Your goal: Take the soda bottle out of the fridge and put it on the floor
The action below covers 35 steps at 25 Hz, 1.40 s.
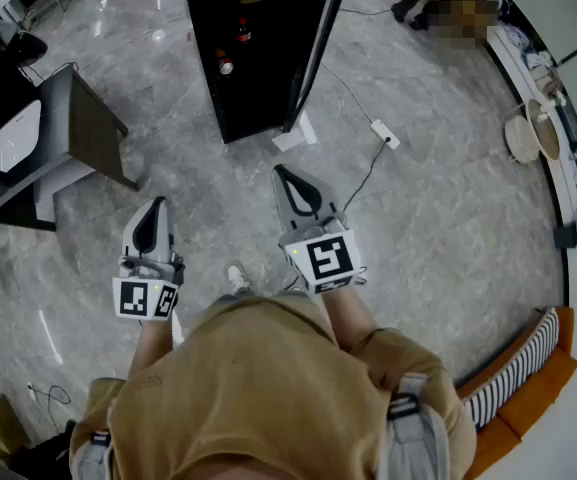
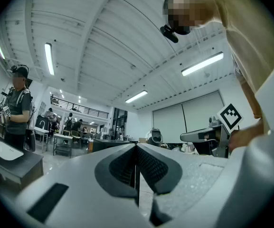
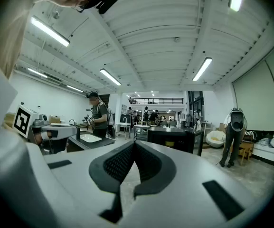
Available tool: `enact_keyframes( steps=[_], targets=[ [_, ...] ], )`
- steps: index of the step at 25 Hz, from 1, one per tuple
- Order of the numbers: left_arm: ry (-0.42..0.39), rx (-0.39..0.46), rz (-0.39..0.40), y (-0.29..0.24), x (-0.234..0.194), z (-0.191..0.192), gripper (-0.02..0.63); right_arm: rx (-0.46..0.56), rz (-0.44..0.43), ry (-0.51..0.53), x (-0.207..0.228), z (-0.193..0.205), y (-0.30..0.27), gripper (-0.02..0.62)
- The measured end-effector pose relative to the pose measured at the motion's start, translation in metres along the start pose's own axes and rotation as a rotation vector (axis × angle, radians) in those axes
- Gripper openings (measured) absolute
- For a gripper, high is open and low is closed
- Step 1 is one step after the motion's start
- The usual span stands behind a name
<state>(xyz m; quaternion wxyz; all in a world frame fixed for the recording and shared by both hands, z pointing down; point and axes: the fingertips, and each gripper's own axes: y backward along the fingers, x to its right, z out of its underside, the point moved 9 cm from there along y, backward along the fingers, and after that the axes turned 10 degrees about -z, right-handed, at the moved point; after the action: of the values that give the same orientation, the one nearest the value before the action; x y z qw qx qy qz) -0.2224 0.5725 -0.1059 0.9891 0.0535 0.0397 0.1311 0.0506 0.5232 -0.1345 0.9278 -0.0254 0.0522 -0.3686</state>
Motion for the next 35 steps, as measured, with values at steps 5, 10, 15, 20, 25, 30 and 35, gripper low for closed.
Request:
enact_keyframes(
  steps=[5, 10, 15, 20, 25, 30, 35],
  targets=[
    [0.015, -0.009, 0.015, -0.012, -0.020, 0.005, 0.002, -0.011, 0.008, 0.004, -0.004, -0.001, -0.020, 0.002],
    [0.024, -0.012, 0.038, -0.021, -0.034, 0.009, 0.002, -0.032, 0.035, -0.001, -0.005, 0.000, -0.031, 0.002],
    [0.037, -0.008, 0.051, -0.026, -0.049, 0.013, 0.002, 0.000, 0.079, -0.035, -0.009, 0.002, -0.041, 0.002],
    [0.058, -0.011, 0.083, -0.025, -0.062, 0.026, 0.002, -0.011, 0.118, -0.040, -0.023, 0.005, -0.050, 0.004],
    [0.078, 0.000, 0.098, -0.026, -0.062, 0.026, 0.002, -0.048, 0.124, -0.028, -0.028, 0.003, -0.046, 0.005],
    [0.093, -0.006, 0.094, -0.034, -0.065, 0.032, 0.002, -0.052, 0.119, -0.019, -0.018, 0.004, -0.053, 0.035],
    [0.082, -0.032, 0.083, -0.055, -0.065, 0.039, 0.002, -0.056, 0.100, -0.038, 0.002, 0.010, -0.071, 0.094]
  ],
)
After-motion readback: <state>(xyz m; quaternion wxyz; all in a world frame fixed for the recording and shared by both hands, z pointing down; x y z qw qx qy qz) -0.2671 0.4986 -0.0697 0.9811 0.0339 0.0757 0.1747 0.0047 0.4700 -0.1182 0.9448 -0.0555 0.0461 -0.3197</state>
